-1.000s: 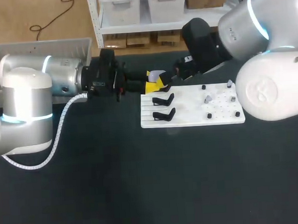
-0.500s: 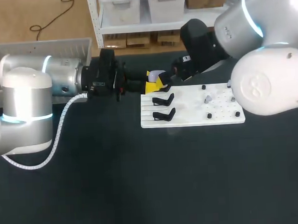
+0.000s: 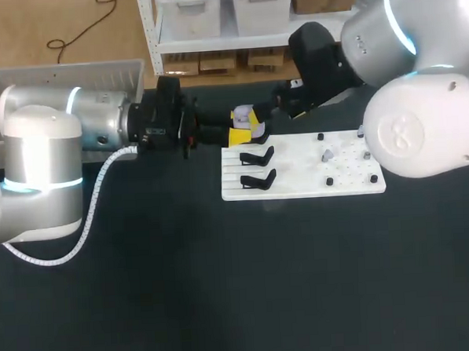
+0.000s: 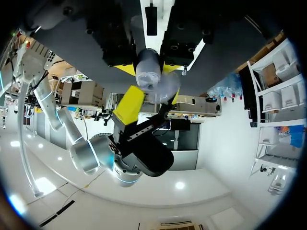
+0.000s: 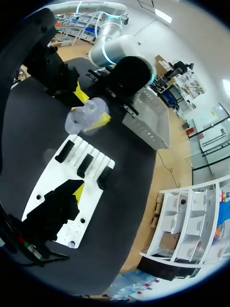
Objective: Pick up each earbud case from the left stands, insert the matching earbuds, close the lid, and place the case in the box.
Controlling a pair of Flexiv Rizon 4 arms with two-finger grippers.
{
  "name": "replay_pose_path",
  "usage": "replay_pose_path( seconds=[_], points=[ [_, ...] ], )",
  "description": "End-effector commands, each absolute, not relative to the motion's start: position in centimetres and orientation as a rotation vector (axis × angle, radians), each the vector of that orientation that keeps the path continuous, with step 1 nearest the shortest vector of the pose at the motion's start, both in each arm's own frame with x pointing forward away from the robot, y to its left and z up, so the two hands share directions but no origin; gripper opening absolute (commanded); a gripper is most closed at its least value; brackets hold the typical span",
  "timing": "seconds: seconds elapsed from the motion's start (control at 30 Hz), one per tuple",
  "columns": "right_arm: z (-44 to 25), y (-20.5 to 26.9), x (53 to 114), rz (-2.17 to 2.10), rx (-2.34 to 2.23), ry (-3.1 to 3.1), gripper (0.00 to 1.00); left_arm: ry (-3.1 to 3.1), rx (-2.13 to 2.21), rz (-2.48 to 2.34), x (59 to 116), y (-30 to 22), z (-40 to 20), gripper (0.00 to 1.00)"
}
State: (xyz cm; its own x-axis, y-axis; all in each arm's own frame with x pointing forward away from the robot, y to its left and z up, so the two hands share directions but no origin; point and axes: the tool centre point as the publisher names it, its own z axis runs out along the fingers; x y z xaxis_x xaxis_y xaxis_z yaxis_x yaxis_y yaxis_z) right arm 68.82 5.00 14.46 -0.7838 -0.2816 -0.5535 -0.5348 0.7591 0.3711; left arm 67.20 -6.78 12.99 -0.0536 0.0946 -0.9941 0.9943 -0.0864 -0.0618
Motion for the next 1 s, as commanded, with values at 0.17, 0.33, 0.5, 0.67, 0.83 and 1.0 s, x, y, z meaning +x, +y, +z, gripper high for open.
replay_pose_path(
  seconds=[0.17,0.33,0.5,0.67,0.83,1.0],
  points=[
    [17.2,3.1,69.2,0.674,-0.561,2.395,1.00,1.276,1.316,-1.273,67.2,-6.8,12.9,0.00],
    [19.7,1.0,70.1,0.484,-0.645,2.340,1.00,1.276,1.316,-1.273,67.2,-6.8,12.9,0.00],
    [20.6,-2.2,71.2,0.210,-0.685,2.350,1.00,1.276,1.316,-1.273,67.2,-6.8,12.9,0.00],
    [19.3,-5.9,72.5,-0.097,-0.688,2.419,1.00,1.276,1.316,-1.273,67.2,-6.8,12.9,0.00],
    [17.0,-8.6,73.0,-0.214,-0.627,2.526,1.00,1.276,1.316,-1.273,67.2,-6.8,12.9,0.00],
    [14.4,-10.0,73.2,-0.262,-0.582,2.613,1.00,1.276,1.316,-1.273,67.2,-6.8,12.9,0.00]
  ],
)
